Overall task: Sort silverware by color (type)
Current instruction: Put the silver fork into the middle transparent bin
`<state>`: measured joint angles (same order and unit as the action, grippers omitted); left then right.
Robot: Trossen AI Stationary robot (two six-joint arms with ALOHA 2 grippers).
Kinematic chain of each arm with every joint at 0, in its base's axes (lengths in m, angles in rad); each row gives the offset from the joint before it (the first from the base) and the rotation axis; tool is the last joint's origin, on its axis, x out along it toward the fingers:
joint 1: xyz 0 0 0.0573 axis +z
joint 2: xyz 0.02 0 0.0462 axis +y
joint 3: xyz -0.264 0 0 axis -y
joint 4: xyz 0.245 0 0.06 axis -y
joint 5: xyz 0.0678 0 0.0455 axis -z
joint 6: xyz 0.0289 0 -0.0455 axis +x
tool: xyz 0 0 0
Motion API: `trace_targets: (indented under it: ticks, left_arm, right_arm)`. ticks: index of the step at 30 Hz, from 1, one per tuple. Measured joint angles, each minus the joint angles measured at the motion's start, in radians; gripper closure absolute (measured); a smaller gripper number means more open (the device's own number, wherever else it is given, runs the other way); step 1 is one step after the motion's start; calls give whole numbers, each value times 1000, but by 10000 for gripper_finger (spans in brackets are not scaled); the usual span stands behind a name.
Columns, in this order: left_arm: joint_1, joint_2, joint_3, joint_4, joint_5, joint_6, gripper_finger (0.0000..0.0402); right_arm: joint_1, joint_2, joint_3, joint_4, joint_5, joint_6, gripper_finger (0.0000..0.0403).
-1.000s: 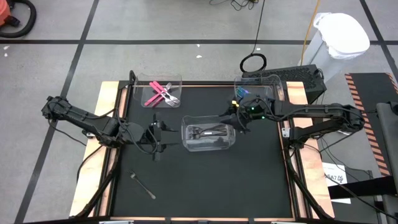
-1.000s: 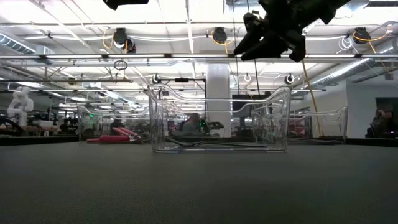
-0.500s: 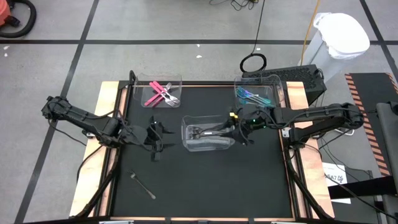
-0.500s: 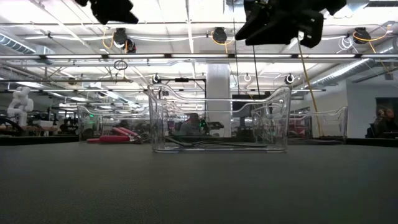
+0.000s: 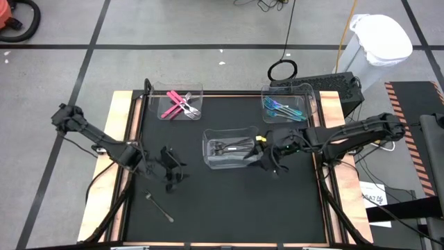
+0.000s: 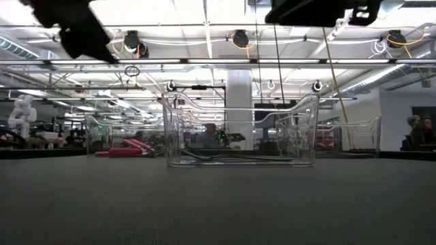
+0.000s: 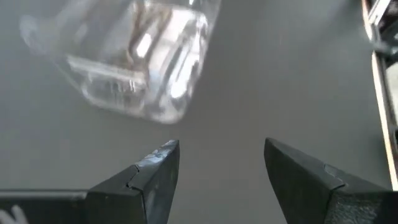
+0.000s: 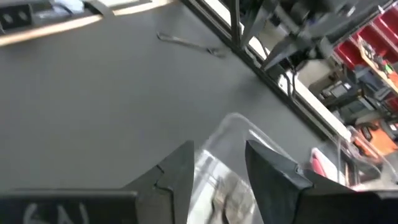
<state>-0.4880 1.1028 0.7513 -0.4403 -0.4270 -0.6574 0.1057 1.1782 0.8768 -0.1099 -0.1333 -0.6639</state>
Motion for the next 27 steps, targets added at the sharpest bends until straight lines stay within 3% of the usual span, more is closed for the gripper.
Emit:
trace_targets:
  ticks: [11, 20, 24, 27]
  left_arm:
    - [-188, 181, -23, 7, 28, -221, 166]
    - [-269, 235, -23, 0, 74, -211, 166]
    - [-278, 235, -23, -11, 151, -173, 166]
    - [-292, 235, -23, -52, 271, -175, 166]
  right_arm:
    - [111, 0, 0, 31, 8, 32, 264]
    - [133, 0, 0, 31, 44, -29, 264]
    - [133, 0, 0, 22, 111, 6, 264]
    - [133, 0, 0, 21, 114, 34, 264]
